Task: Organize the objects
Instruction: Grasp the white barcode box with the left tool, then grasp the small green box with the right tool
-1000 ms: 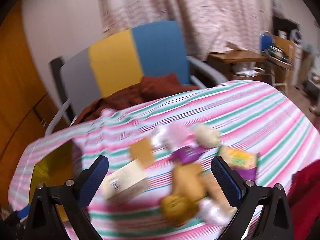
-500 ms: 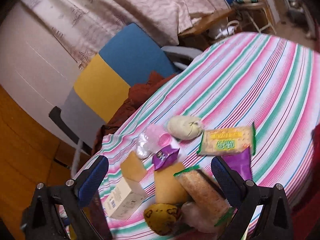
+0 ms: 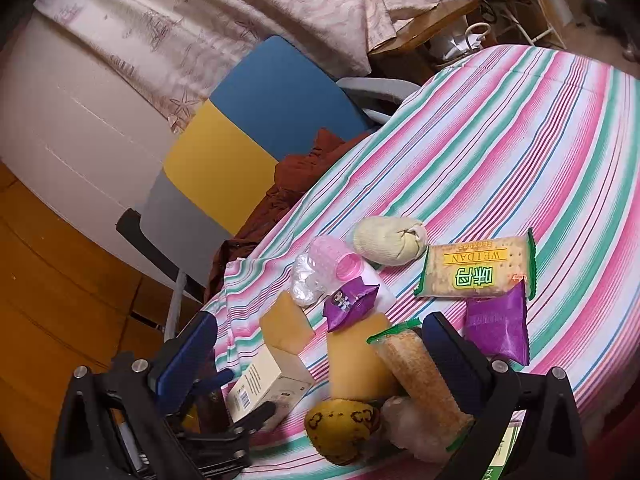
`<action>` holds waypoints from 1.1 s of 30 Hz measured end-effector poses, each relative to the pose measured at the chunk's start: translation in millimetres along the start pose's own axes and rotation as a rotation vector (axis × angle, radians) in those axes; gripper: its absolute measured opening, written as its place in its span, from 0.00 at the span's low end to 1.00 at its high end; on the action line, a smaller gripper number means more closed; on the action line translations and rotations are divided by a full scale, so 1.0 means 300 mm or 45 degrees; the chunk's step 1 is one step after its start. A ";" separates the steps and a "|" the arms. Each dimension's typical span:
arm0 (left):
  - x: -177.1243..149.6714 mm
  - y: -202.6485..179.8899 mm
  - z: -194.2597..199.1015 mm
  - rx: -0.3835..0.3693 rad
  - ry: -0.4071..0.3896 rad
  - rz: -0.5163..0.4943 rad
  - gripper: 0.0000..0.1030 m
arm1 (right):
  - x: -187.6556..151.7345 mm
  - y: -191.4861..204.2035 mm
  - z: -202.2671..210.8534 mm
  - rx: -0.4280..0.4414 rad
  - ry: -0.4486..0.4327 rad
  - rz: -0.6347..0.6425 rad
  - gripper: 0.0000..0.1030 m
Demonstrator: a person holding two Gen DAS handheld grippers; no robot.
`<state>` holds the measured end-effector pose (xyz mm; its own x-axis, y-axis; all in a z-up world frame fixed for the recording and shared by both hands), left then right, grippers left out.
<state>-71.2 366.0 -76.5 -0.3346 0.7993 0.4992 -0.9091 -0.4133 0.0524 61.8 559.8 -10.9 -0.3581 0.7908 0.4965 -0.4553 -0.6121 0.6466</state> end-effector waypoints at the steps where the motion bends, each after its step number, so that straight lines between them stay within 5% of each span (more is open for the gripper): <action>1: 0.000 0.002 -0.015 -0.003 0.017 0.019 0.71 | 0.000 0.000 -0.003 0.003 0.005 0.000 1.00; 4: -0.004 -0.004 -0.036 -0.058 0.039 0.055 0.49 | 0.000 -0.001 -0.007 -0.003 0.013 0.005 1.00; 10: -0.052 -0.019 0.065 -0.113 -0.082 0.166 0.49 | -0.001 -0.008 0.007 -0.042 0.032 0.010 1.00; 14: -0.121 -0.026 0.187 -0.168 -0.182 0.230 0.49 | 0.004 -0.002 0.043 -0.044 0.155 0.109 1.00; 22: -0.243 0.000 0.320 -0.235 -0.256 0.334 0.49 | -0.072 -0.013 0.057 -0.492 0.557 0.554 1.00; 26: -0.276 0.001 0.347 -0.235 -0.268 0.360 0.50 | -0.152 -0.026 -0.006 -0.630 0.763 0.718 0.79; 31: -0.322 0.000 0.394 -0.229 -0.293 0.378 0.50 | -0.222 -0.060 -0.112 -0.762 0.942 0.823 0.70; 33: -0.339 0.005 0.416 -0.226 -0.310 0.387 0.50 | -0.236 -0.084 -0.144 -0.840 0.995 0.855 0.55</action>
<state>-7.5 229.6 -19.3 -0.5452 0.5176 0.6594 -0.8137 -0.5158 -0.2680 63.5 519.0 -87.4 -0.9709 0.2393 -0.0102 -0.2358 -0.9624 -0.1348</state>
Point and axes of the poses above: each gripper's, at about its wrist camera, not at the fingertips, and z roughly against the way its jaws point, y to its left, x to its top, the point moved 2 cm from there along -z, roughly the way its jaws point, and after that the axes turned 3 degrees about -x, right-handed, at the moved point
